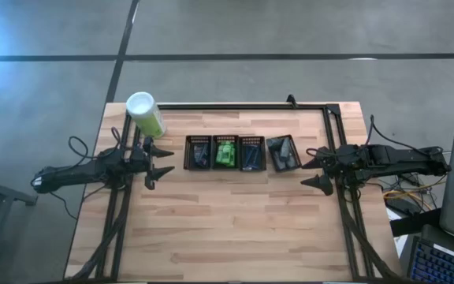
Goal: Pick & Place Travel size toiletries
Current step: Return to Home Position
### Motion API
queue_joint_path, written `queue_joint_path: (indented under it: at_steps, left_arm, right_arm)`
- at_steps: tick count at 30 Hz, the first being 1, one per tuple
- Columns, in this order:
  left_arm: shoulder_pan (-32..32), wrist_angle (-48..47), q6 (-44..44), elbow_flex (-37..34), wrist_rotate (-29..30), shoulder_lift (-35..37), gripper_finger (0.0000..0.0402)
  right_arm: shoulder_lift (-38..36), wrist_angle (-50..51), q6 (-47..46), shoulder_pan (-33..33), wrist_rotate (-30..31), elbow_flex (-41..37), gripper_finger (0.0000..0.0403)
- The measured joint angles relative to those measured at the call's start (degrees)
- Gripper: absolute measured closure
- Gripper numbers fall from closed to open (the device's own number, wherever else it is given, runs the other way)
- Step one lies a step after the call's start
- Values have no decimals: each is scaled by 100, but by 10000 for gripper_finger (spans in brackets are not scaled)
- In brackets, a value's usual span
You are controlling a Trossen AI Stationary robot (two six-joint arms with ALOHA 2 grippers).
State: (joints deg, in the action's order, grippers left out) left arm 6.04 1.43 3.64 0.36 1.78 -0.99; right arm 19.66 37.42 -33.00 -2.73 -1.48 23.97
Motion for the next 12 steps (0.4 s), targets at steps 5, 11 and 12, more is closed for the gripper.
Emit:
queue_joint_path:
  at_steps: [5, 11, 12]
  left_arm:
    - [0, 0, 2, 0, 0, 0, 140]
    - [0, 2, 2, -2, 0, 0, 140]
    - [0, 2, 2, -2, 0, 0, 140]
  right_arm:
    - [0, 1, 0, 1, 0, 0, 35]
    - [-6, -12, -20, -1, 1, 0, 35]
    - [-35, -39, -76, 1, 6, -3, 35]
